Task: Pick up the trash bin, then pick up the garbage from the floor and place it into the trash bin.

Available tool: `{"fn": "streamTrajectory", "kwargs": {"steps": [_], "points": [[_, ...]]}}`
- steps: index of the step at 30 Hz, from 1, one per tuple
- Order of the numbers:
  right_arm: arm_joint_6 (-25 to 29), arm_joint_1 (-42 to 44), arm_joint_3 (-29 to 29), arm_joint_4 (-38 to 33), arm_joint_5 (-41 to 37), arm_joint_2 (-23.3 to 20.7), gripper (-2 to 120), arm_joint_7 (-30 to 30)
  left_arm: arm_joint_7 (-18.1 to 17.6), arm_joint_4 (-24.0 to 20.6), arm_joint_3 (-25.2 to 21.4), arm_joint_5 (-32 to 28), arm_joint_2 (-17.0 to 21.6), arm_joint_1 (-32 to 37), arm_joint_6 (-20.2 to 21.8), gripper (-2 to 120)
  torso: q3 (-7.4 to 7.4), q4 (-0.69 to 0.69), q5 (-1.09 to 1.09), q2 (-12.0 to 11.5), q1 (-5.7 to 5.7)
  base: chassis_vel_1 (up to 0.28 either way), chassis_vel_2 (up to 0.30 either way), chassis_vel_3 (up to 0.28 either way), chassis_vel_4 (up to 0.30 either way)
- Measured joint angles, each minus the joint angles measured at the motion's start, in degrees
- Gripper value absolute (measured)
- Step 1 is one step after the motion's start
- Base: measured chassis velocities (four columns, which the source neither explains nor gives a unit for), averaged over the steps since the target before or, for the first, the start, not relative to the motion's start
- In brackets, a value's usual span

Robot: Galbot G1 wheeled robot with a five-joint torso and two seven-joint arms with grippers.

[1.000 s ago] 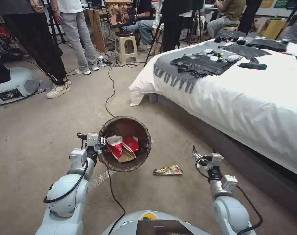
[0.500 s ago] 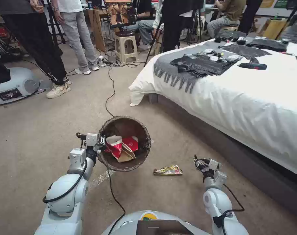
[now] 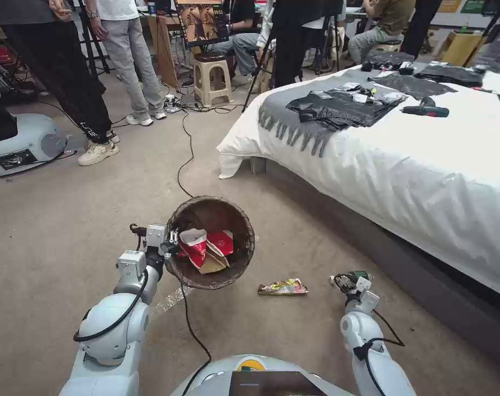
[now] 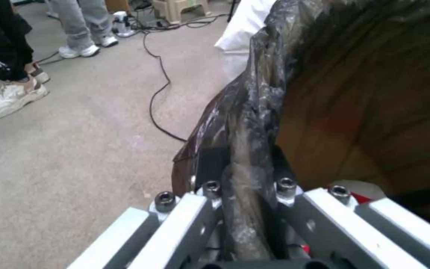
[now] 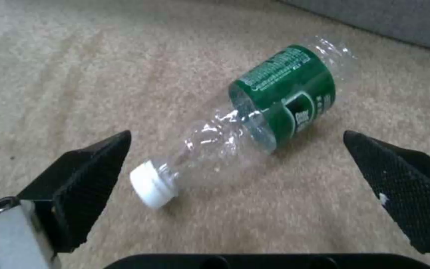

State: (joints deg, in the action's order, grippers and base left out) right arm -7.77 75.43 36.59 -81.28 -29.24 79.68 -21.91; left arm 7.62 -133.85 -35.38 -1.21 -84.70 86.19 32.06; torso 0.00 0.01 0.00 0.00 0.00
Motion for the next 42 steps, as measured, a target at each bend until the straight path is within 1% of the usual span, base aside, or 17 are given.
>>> {"fn": "streamTrajectory", "kwargs": {"steps": [6, 13, 16, 17, 20, 21, 23, 27, 36, 40, 42], "points": [[-0.04, -3.82, -0.35, 3.14, -0.01, -0.12, 100, -0.3, 0.05, 0.02, 0.05, 0.21, -0.17, 0.11, -0.15, 3, 0.0, -0.01, 0.01, 0.0, 0.0, 0.0, 0.0, 0.0, 0.0], [-0.46, -6.92, -1.05, 5.12, -0.04, 0.05, 100, -1.3, 0.09, 0.04, 0.03, 0.32, -0.25, 0.12, -0.19, 3, 0.0, 0.0, 0.0, 0.0, 0.0, 0.0, 0.0, 0.0, 0.0], [-1.67, -8.97, -1.63, 7.05, -0.76, 0.33, 100, -4.36, 0.1, 0.05, 0.01, 0.33, -0.27, 0.09, -0.23, 3, 0.0, 0.0, 0.0, 0.0, 0.0, 0.0, 0.0, 0.0, 0.0], [-1.67, -8.97, -1.63, 7.05, -0.76, 0.33, 100, -4.36, 0.1, 0.05, 0.01, 0.33, -0.27, 0.09, -0.23, 3, 0.0, 0.0, 0.0, 0.0, 0.0, 0.0, 0.0, 0.0, 0.0], [-2.38, -10.46, -3.28, 8.34, -2.88, 0.03, 100, -9.61, 0.12, 0.22, -0.01, 0.34, -0.27, 0.04, -0.24, 3, 0.0, 0.0, 0.0, 0.0, 0.0, 0.0, 0.0, 0.0, 0.0], [-2.38, -10.46, -3.28, 8.34, -2.88, 0.03, 100, -9.61, 0.12, 0.22, -0.01, 0.34, -0.27, 0.04, -0.24, 3, 0.0, 0.0, 0.0, 0.0, 0.0, 0.0, 0.0, 0.0, 0.0], [-2.7, -11.16, -4.22, 8.48, -4.55, -0.42, 100, -12.66, 0.12, 0.4, 0.12, 0.36, -0.27, -0.03, -0.24, 3, 0.0, 0.0, 0.0, 0.0, 0.0, 0.0, 0.0, 0.0, 0.0], [-3.33, -12.1, -4.39, 8.86, -5.62, -0.5, 100, -14.87, 0.12, 0.48, 0.27, 0.36, -0.25, -0.09, -0.25, 3, 0.0, -0.01, 0.0, 0.0, 0.0, 0.0, 0.0, 0.0, 0.0], [-3.64, -13.57, -4.61, 9.67, -6.94, -0.49, 100, -16.73, 0.12, 0.52, 0.26, 0.25, -0.11, -0.14, -0.23, 3, 0.0, -0.01, -0.01, 0.0, 0.0, 0.0, 0.0, 0.0, 0.0], [-3.65, -14.9, -5.11, 11.61, -8.2, -0.47, 100, -17.52, 0.13, 0.54, 0.26, 0.15, -0.04, -0.15, -0.23, 3, 0.0, -0.01, 0.0, 0.0, 0.0, 0.0, 0.0, 0.0, 0.0], [-3.49, -16.67, -5.94, 14.58, -10.76, -0.56, 100, -18.68, 0.14, 0.6, 0.27, -0.06, 0.07, -0.17, -0.19, 3, 0.0, 0.0, 0.0, 0.0, 0.0, 0.0, 0.0, 0.0, 0.0]]}}
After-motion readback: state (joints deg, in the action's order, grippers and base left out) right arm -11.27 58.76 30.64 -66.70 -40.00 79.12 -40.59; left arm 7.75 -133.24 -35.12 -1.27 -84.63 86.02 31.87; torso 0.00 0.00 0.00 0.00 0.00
